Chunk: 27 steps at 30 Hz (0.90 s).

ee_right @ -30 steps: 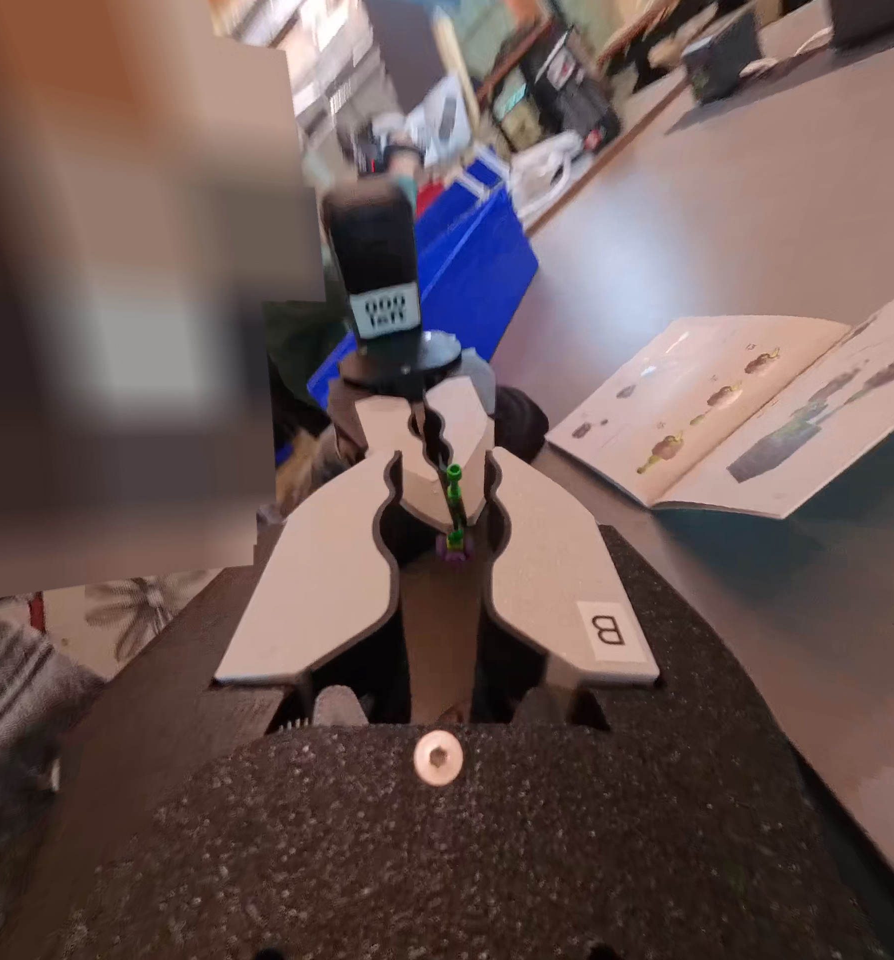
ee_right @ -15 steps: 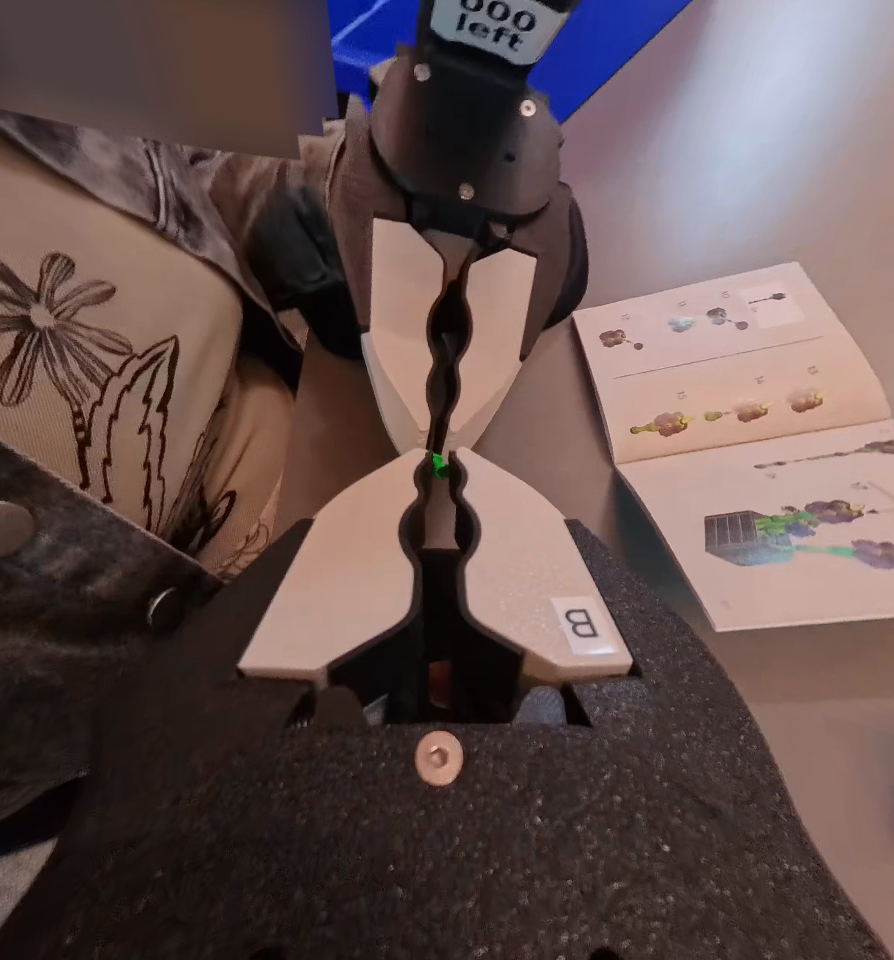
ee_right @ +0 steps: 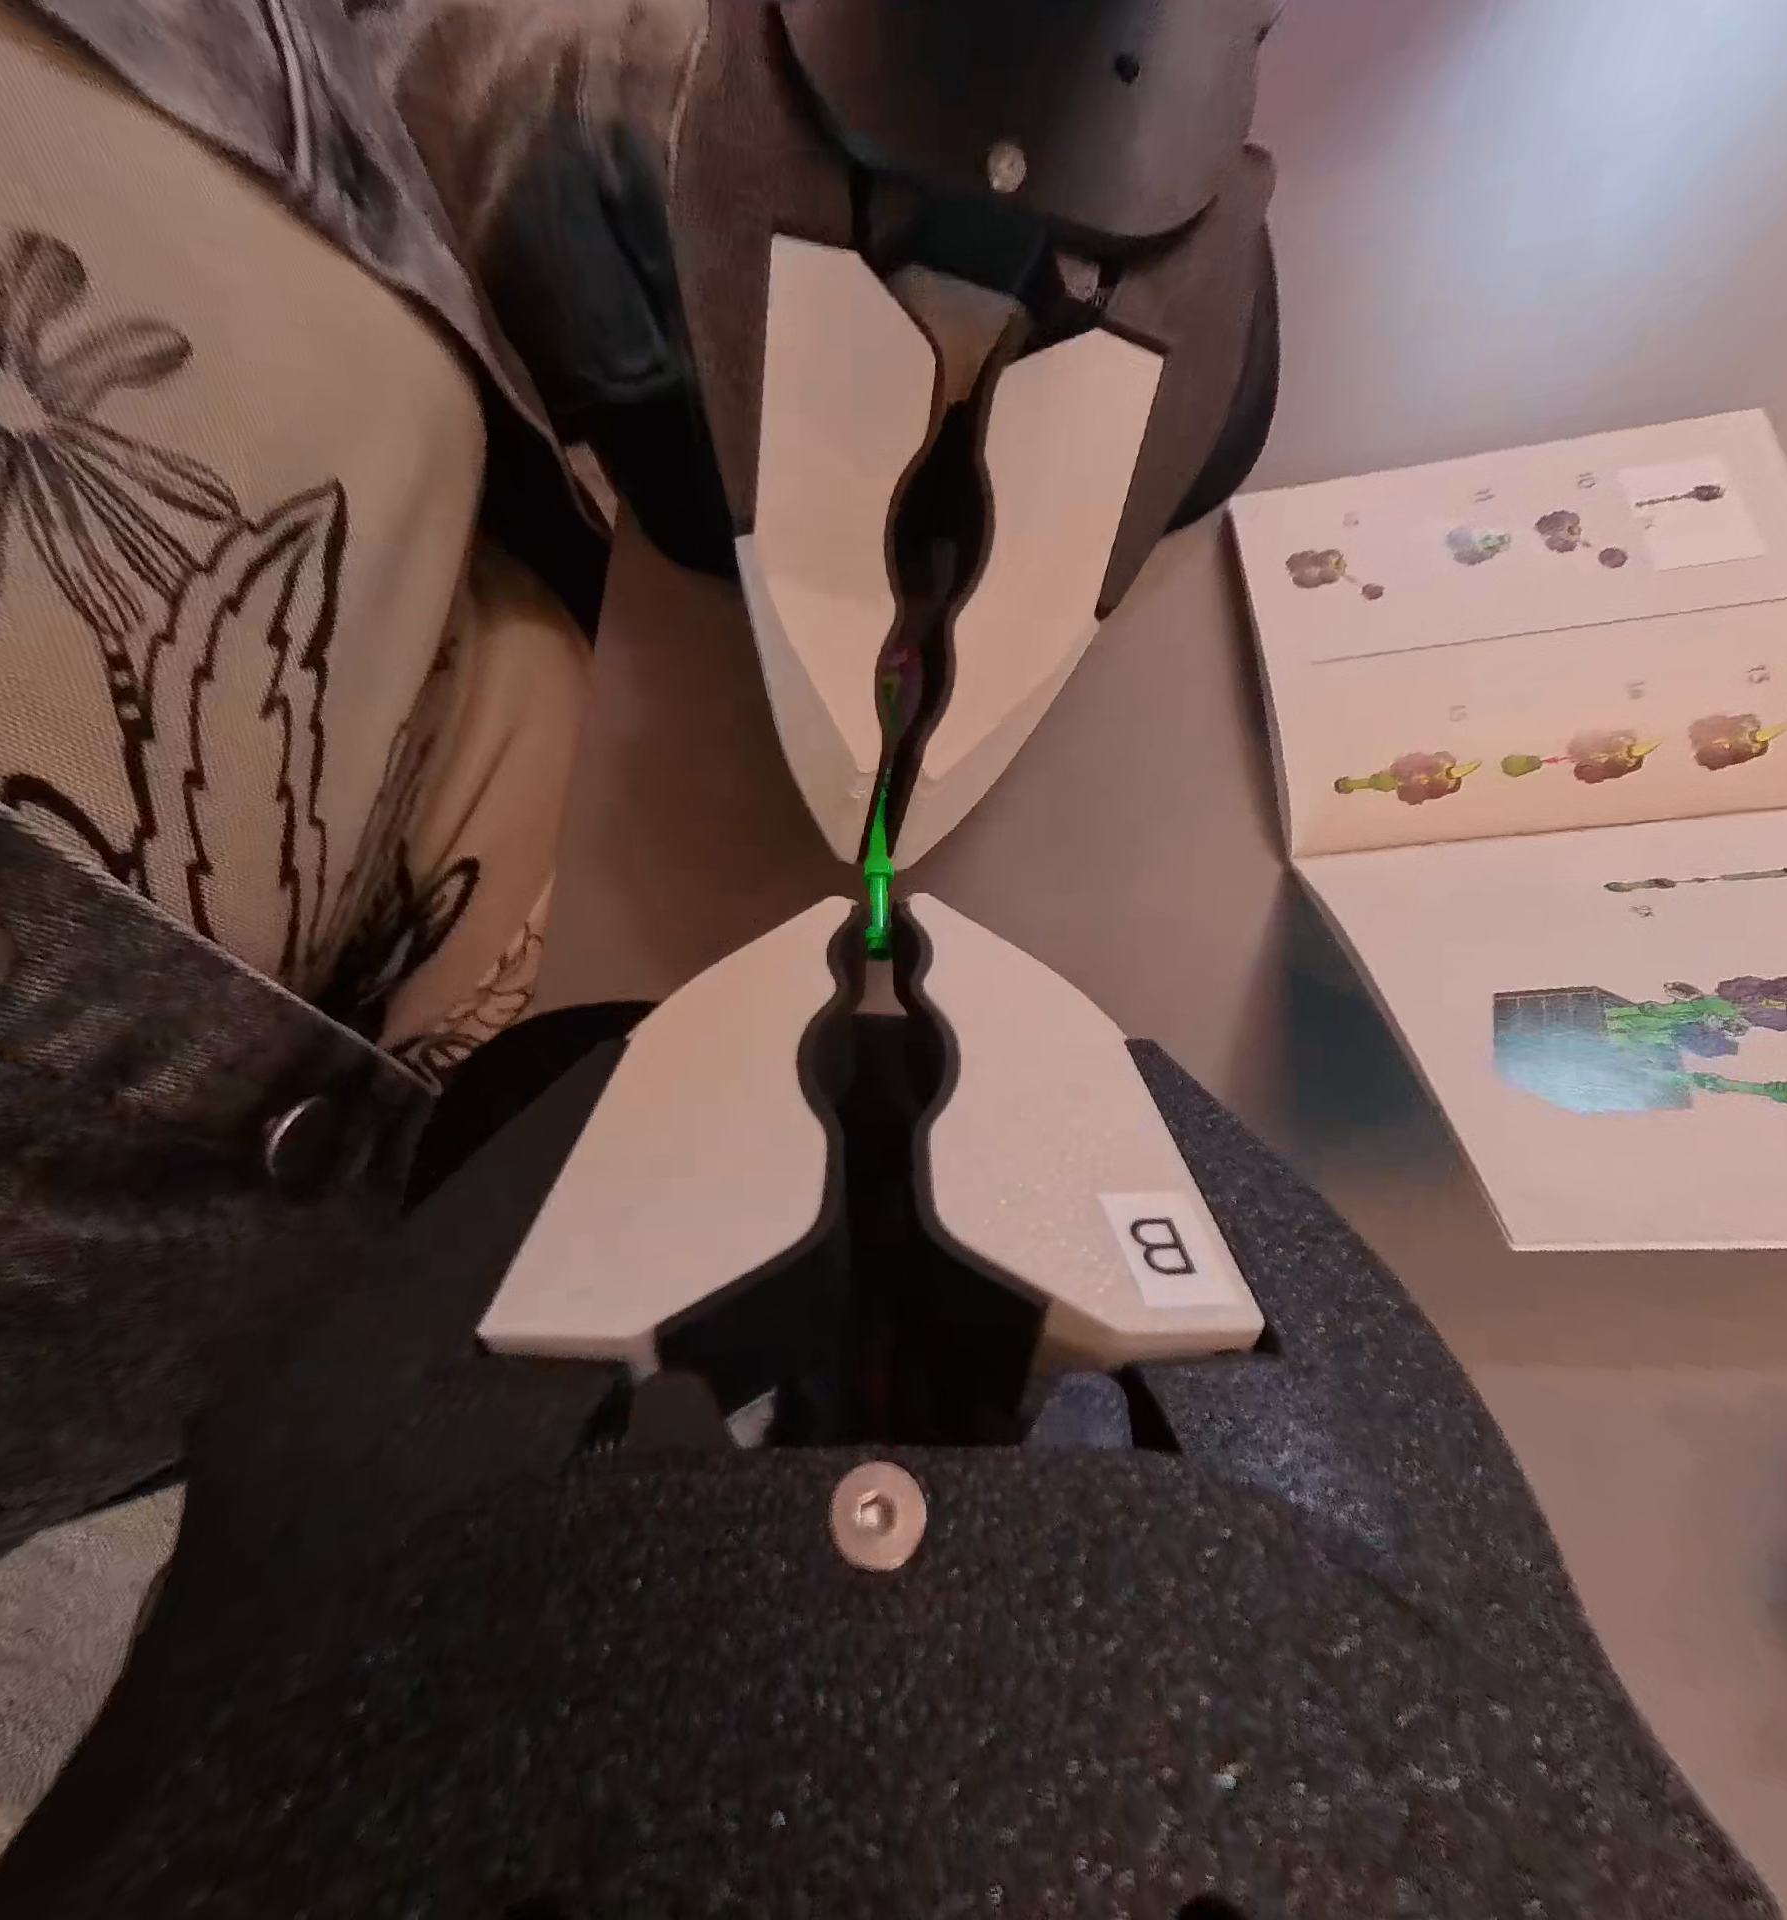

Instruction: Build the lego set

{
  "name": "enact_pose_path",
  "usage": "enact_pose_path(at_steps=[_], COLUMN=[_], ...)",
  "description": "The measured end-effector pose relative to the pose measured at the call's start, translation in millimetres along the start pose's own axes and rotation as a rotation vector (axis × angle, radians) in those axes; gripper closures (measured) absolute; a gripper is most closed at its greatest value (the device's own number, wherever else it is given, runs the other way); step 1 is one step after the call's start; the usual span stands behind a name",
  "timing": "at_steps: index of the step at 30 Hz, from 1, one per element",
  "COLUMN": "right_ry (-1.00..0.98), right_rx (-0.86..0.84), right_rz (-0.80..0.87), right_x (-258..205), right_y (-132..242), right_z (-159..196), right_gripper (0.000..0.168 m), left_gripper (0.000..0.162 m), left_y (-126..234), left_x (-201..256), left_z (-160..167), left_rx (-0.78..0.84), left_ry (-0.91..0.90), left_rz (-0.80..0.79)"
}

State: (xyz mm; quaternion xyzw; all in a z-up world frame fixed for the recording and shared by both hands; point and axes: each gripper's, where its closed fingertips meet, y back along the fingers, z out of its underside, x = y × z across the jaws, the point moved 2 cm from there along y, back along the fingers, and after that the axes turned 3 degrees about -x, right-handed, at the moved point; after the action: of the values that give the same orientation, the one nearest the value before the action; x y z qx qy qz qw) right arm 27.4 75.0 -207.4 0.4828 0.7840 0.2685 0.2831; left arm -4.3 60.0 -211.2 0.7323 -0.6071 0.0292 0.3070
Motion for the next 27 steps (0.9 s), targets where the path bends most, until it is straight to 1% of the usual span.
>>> enact_pose_path(at_steps=[3, 6, 9, 12, 17, 27], right_ry=[0.035, 0.082, 0.068, 0.098, 0.087, 0.115], right_rx=[-0.089, -0.191, -0.165, -0.229, -0.195, -0.267], right_rz=[0.042, 0.065, 0.062, 0.070, 0.064, 0.063], right_x=[-2.0, -3.6, -3.5, -5.5, -5.7, -6.5], right_y=[-1.4, -6.4, -6.6, -12.0, -12.3, -19.2], right_z=[1.8, 8.6, 8.3, 14.9, 14.6, 19.9], right_gripper=[0.163, 0.164, 0.164, 0.164, 0.164, 0.165], left_gripper=[0.161, 0.161, 0.161, 0.161, 0.161, 0.162], left_y=[-1.5, -7.0, -6.0, -10.2, -9.6, -13.8], left_x=[0.4, 0.0, 0.0, -0.1, -0.2, -0.2], left_z=[1.5, 7.4, 6.7, 11.7, 11.3, 16.9], left_rx=[-0.014, -0.076, -0.069, -0.120, -0.120, -0.176], left_ry=[-0.005, -0.028, -0.024, -0.038, -0.030, -0.051], left_rz=[0.001, -0.024, -0.020, -0.031, -0.021, -0.036])
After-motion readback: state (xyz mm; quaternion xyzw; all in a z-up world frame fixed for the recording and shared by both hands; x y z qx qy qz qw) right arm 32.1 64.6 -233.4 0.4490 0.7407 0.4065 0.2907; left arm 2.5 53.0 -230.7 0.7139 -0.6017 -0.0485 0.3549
